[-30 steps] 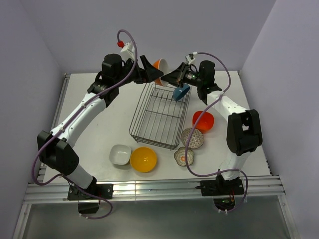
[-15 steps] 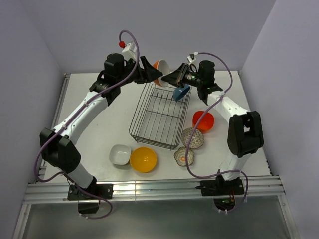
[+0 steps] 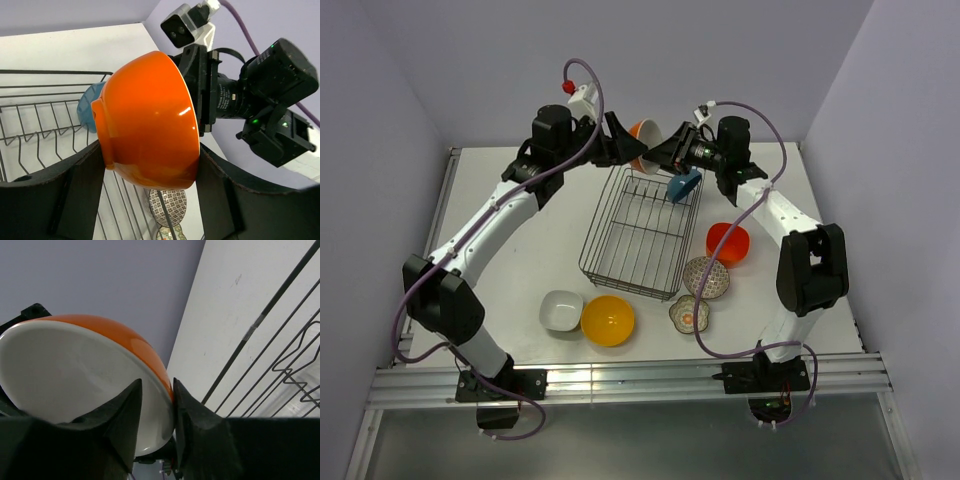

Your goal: Load the bowls into the dish rack

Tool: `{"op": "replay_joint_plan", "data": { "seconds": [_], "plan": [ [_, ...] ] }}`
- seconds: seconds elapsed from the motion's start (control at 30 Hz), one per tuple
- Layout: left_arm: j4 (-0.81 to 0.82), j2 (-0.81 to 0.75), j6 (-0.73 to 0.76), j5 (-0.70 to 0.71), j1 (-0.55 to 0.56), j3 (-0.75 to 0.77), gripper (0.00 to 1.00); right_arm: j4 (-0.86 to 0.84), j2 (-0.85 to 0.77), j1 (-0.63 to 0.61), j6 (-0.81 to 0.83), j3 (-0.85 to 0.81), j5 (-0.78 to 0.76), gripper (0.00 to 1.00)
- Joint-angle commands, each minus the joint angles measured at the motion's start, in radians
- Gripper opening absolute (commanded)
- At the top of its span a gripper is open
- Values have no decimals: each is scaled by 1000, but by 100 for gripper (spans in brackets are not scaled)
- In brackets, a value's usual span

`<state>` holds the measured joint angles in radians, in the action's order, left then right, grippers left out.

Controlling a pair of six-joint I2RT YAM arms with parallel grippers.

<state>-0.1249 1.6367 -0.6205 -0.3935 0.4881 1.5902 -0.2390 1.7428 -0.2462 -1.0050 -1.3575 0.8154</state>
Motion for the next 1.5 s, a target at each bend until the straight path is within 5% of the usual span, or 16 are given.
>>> {"op": "replay_joint_plan", "data": {
  "seconds": [0.0, 0.13, 0.43, 0.87, 1.47],
  "plan": [
    [67, 9, 42, -16, 7, 68, 0, 30, -3, 1, 32, -81, 36, 39],
    [65, 38, 74, -7, -19, 91, 0, 85, -15, 28, 68, -115, 39, 68],
    [42, 147, 240, 27, -46, 198, 0, 263, -95, 100, 236, -134, 53, 100],
    [-70, 406, 588, -2, -40, 471, 0, 556, -275, 327, 493, -135, -24, 100],
    [-35, 509, 812, -7, 49, 413, 0, 685, -381, 489, 566, -180, -50, 100]
  ]
}}
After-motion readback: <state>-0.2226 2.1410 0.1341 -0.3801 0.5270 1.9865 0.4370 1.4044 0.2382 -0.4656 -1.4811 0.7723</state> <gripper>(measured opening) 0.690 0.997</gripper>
